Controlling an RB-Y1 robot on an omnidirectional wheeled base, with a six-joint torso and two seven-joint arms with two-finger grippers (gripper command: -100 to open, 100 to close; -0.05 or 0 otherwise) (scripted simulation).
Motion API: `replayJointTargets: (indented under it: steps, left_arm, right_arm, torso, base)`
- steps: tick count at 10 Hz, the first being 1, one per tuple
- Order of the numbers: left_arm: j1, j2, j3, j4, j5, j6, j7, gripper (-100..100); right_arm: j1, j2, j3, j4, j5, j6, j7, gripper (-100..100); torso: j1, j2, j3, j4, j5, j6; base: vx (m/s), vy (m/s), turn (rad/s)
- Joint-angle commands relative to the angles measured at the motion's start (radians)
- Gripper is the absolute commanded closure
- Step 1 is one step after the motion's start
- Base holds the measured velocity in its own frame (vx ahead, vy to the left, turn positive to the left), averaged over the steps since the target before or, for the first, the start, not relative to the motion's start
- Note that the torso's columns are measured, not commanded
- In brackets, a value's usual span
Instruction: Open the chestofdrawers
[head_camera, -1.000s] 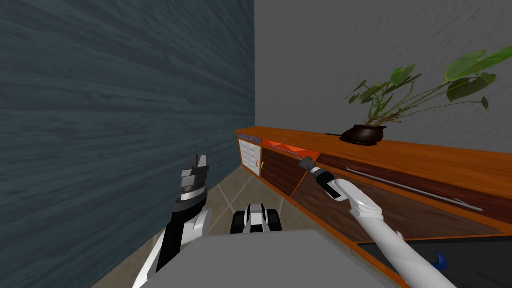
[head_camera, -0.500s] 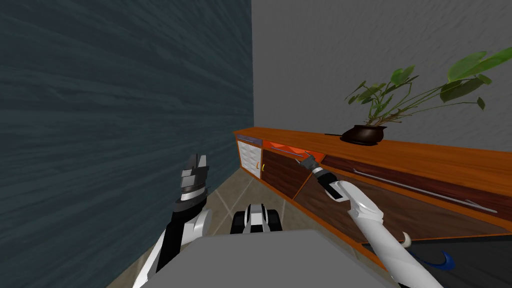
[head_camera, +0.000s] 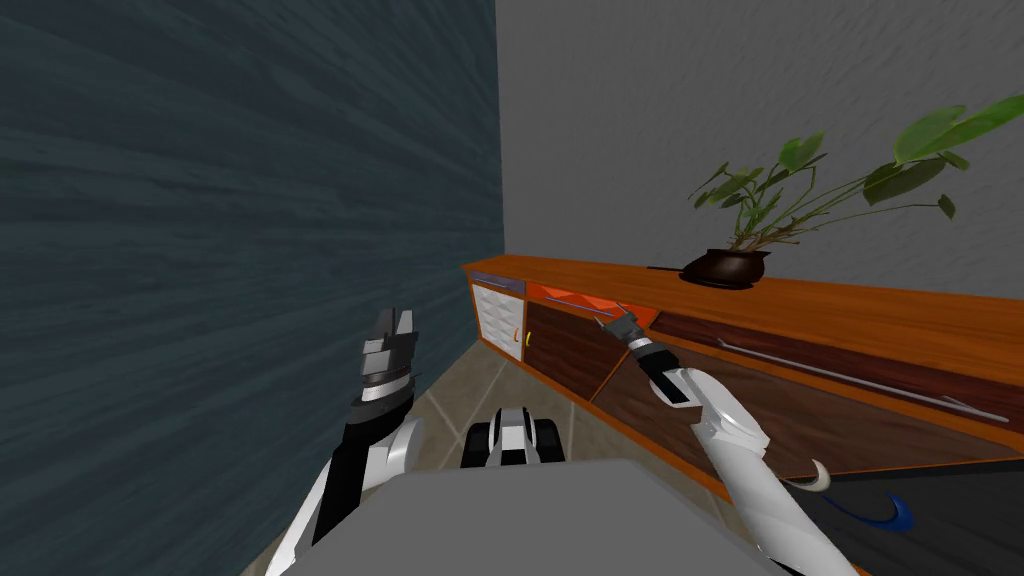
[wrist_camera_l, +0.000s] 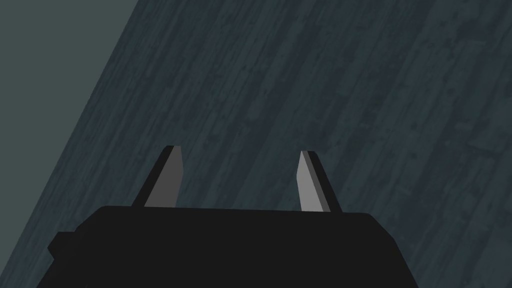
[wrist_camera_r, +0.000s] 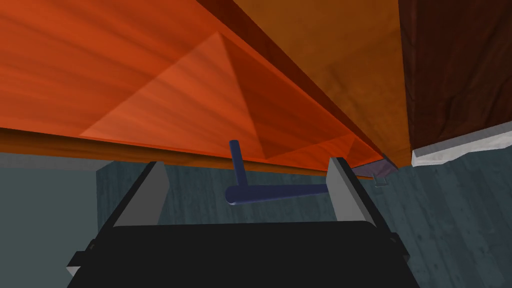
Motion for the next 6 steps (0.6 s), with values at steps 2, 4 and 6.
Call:
replayJointTargets:
  steps: [2,4,6]
  left_arm:
    - [0.000,0.000,0.000,0.000,0.000,0.000,0.000,0]
    - [0.000,0.000,0.000,0.000,0.000,0.000,0.000,0]
    - [0.000,0.000,0.000,0.000,0.000,0.000,0.000,0]
  right_arm:
    - [-0.017,0.070,-0.064,0.005,-0.019,-0.048,0.039,-100]
    - [-0.027,0.121,-0.112,0.013,-0.034,-0.084,0.067,-100]
    - [-0.036,0.163,-0.157,0.020,-0.048,-0.118,0.095,-100]
  torso:
    - [0.001,-0.001,-0.001,0.000,0.001,-0.002]
    - [0.004,-0.001,-0.001,0.000,0.002,-0.002]
    - [0.002,0.001,0.000,0.000,0.000,-0.002]
  base:
    - [0.082,0.090,-0.085]
    - [0.109,0.101,-0.114]
    - [0.103,0.094,-0.083]
